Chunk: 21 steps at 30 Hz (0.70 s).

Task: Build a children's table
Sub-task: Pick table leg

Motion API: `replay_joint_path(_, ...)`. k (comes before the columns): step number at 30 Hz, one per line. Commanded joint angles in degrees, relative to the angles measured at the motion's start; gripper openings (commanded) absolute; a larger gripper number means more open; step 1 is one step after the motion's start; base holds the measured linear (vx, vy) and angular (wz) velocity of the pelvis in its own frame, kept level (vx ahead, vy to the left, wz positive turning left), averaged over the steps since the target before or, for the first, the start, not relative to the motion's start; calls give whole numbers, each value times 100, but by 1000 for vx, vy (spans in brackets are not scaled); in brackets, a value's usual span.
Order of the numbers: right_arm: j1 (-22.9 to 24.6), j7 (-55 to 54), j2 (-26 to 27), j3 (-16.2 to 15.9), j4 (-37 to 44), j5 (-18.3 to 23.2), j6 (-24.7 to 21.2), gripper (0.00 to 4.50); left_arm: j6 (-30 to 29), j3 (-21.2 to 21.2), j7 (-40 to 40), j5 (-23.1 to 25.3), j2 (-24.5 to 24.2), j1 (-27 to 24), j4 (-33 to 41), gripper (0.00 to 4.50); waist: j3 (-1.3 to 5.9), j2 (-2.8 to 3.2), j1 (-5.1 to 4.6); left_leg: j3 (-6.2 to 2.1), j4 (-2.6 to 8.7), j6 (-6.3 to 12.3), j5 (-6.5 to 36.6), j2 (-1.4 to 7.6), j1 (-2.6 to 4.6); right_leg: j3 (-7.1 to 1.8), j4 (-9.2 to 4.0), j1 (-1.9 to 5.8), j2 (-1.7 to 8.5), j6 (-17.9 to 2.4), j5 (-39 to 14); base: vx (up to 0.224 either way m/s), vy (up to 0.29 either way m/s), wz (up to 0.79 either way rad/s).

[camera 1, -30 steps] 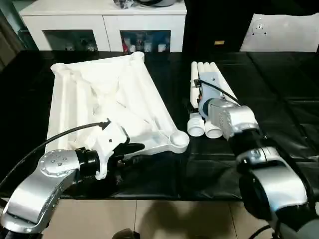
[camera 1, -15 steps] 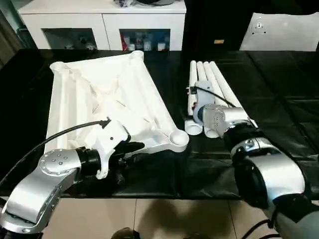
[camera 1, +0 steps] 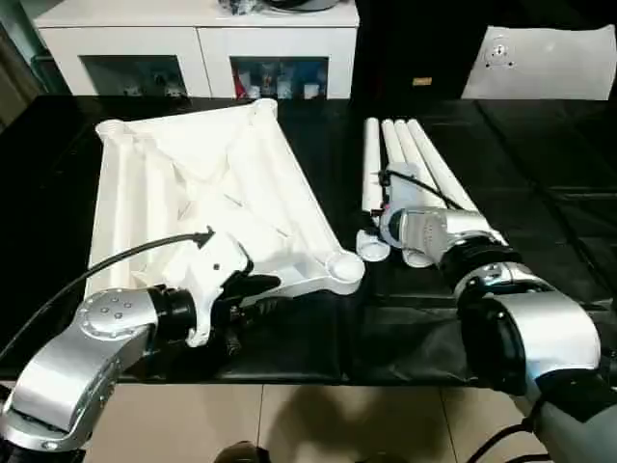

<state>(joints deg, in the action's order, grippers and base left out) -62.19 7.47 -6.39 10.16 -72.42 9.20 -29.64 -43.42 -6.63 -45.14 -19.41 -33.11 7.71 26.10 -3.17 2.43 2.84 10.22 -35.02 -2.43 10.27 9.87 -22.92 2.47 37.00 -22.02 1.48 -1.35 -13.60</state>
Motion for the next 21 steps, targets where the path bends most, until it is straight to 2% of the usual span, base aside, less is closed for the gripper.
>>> replay_joint_path(1, 59, -64, -31, 47, -166, 27, -23, 259, 0, 38, 41, -2, -31, 73, 119, 166, 342, 6, -7, -120, 362, -74, 808, 324, 159, -305, -413, 198, 594, -1227, -276, 0, 0, 0)
replay_joint_path(2, 64, -76, -41, 62, -177, 22, -9, 249, 8, 27, 45, -2, -28, 84, 107, 166, 363, 21, -4, -121, 354, -79, 793, 323, 164, -302, -402, 204, 592, -1228, -258, 0, 0, 0)
replay_joint_path(6, 69, -126, -71, 121, -209, 10, 30, 215, 43, -13, 61, -12, -37, 93, 91, 166, 369, 20, -4, -120, 352, -92, 787, 324, 162, -299, -399, 200, 589, -1237, -201, 0, 0, 0)
replay_joint_path(9, 72, -160, -92, 157, -218, -3, 54, 197, 81, -39, 74, -7, -47, 68, 107, 166, 378, 4, -2, -119, 349, -101, 803, 321, 158, -299, -392, 208, 586, -1240, -197, 0, 0, 0)
replay_joint_path(21, 139, -339, -58, 385, -242, 86, 143, 186, 215, -89, 117, 66, -109, -24, 215, 166, 380, 1, 17, -119, 344, -97, 806, 318, 153, -295, -391, 202, 586, -1221, -194, 0, 0, 0)
